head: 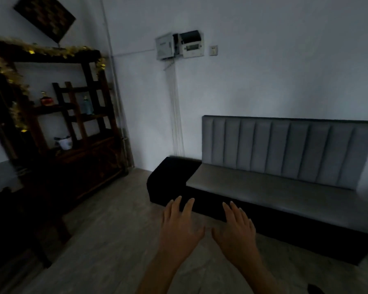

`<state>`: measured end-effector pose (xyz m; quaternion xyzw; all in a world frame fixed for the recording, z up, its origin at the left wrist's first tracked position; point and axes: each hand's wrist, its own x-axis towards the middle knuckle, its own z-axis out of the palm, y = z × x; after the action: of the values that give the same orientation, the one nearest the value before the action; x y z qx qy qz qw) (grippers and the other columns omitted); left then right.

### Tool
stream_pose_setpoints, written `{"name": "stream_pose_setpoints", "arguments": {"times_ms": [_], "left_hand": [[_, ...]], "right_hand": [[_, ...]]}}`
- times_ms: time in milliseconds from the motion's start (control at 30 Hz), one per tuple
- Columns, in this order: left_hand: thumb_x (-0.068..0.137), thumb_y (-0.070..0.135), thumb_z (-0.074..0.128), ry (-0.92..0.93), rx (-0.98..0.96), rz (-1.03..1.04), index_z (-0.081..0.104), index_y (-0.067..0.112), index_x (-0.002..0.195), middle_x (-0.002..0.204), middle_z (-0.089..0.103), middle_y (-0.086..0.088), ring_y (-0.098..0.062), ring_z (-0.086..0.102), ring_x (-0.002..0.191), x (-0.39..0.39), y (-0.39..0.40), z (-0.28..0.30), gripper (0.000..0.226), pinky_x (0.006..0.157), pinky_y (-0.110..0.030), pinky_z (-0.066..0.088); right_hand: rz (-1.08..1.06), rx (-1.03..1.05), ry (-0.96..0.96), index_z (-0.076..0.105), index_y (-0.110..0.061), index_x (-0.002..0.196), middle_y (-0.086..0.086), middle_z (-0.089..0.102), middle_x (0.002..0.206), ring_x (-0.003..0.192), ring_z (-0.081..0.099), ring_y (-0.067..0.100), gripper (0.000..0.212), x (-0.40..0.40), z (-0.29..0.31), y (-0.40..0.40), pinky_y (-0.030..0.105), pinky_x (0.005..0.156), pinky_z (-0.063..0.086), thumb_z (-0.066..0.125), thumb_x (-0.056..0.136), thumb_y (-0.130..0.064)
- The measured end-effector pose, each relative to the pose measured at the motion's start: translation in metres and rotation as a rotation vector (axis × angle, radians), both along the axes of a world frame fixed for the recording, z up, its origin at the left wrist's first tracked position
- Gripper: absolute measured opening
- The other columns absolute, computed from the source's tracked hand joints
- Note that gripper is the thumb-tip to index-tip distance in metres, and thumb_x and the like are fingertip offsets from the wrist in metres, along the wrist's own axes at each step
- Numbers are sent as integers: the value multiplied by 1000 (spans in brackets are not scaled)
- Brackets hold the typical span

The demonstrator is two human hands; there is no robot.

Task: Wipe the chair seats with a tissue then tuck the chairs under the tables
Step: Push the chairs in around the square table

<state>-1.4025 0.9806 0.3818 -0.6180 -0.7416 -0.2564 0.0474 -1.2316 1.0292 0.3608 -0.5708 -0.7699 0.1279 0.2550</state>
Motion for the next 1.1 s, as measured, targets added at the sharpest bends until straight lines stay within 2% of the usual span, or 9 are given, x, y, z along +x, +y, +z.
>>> {"name": "stream_pose_setpoints", "arguments": {"times_ms": [133, 300, 467, 633, 800, 933, 1100], "left_hand": [[80, 73, 42, 2, -6, -105, 18, 41, 152, 162, 16, 2, -21, 11, 148, 30, 65, -3, 84, 117, -38, 13], [80, 74, 36, 38, 34, -273, 22, 37, 152, 158, 25, -4, -25, 21, 145, 81, 125, -2, 82, 117, -42, 20], [80, 76, 29, 54, 53, -515, 16, 36, 154, 162, 19, -4, -26, 17, 148, 156, 176, 1, 85, 119, -41, 19], [80, 74, 31, 38, 42, -759, 11, 38, 154, 163, 14, -1, -25, 11, 149, 238, 213, 0, 84, 119, -41, 17], [80, 73, 31, 33, 28, -1030, 17, 38, 152, 162, 19, -1, -25, 14, 148, 320, 224, 0, 81, 119, -42, 19], [80, 71, 39, 21, 59, -1236, 28, 35, 151, 158, 30, -6, -27, 27, 144, 379, 212, 2, 80, 115, -42, 27], [80, 73, 35, 21, 45, -1473, 27, 36, 150, 157, 32, -7, -29, 25, 145, 437, 174, -2, 80, 114, -44, 26]], "right_hand": [[-122, 34, 27, 13, -29, 154, -3, 11, 163, 150, 8, 21, 79, 37, 4, 39, 46, 120, 8, 46, 89, -59], [-289, 53, -15, 11, -28, 154, -4, 10, 164, 150, 6, 20, 79, 95, 7, 67, 46, 120, 10, 43, 91, -62], [-501, 72, -21, 15, -27, 154, -2, 13, 163, 150, 9, 21, 77, 162, 7, 82, 48, 119, 14, 44, 91, -61], [-739, 79, -23, 17, -29, 153, -3, 14, 163, 150, 10, 22, 76, 226, 10, 78, 50, 120, 14, 48, 90, -58], [-1000, 52, -43, 14, -28, 153, -2, 11, 163, 150, 9, 23, 79, 286, 13, 54, 49, 118, 12, 47, 89, -61], [-1205, 53, -42, 15, -29, 153, -1, 13, 163, 150, 10, 23, 77, 315, 15, 18, 48, 120, 11, 45, 90, -61], [-1437, 34, -62, 21, -26, 153, -1, 15, 163, 150, 9, 22, 75, 334, 12, -41, 47, 120, 14, 48, 91, -57]]}}
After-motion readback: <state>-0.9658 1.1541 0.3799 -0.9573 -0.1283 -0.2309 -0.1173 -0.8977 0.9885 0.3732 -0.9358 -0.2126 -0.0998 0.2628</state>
